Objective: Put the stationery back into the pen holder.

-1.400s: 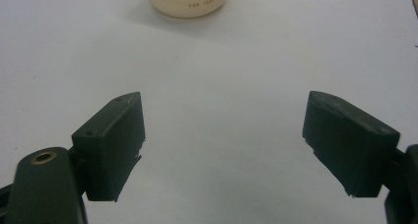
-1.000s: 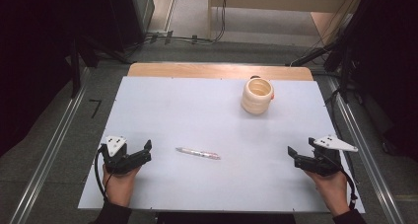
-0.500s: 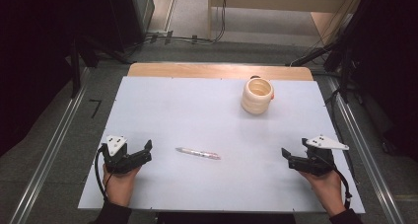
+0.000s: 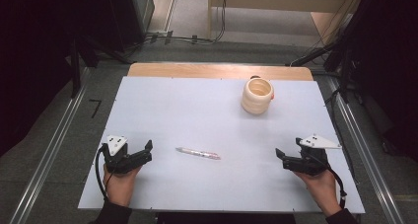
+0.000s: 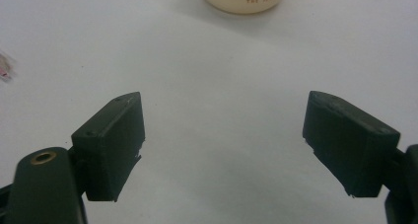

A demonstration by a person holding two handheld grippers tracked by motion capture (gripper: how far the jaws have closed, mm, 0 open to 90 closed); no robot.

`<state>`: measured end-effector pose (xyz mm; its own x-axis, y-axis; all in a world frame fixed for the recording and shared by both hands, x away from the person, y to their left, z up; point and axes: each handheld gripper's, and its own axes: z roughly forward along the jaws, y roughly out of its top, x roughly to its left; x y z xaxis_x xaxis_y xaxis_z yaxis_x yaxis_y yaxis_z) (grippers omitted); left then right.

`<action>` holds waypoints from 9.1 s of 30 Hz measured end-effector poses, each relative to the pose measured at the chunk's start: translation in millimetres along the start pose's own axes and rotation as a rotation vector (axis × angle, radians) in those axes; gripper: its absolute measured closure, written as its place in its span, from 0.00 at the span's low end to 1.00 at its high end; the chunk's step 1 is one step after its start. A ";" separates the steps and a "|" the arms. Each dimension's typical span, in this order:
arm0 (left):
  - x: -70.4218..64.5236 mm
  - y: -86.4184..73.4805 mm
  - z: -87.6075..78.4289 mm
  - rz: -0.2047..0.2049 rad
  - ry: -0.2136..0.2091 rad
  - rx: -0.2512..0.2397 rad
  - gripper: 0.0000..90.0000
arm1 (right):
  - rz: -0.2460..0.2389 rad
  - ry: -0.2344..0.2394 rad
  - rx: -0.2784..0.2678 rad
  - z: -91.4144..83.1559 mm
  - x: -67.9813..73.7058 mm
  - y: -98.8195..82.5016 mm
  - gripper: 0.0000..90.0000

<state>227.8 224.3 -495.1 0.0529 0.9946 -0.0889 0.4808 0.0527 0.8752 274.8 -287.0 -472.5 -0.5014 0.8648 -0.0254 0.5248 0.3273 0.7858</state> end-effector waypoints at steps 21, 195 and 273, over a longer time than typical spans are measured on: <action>-0.4 -0.4 1.0 -0.002 -0.004 0.004 0.06 | -0.046 0.050 -0.007 11.3 21.5 11.4 0.17; 3.4 -0.8 4.0 -0.012 -0.013 0.022 0.06 | -0.408 0.406 0.126 115.2 170.2 47.1 0.83; 5.8 -0.9 4.5 -0.016 -0.009 0.021 0.06 | -0.098 0.160 -0.135 76.5 54.7 104.3 0.83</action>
<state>231.6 229.6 -498.6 0.0528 0.9928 -0.1074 0.5001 0.0668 0.8634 354.7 -176.4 -439.2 -0.6539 0.7564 -0.0160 0.3765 0.3437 0.8603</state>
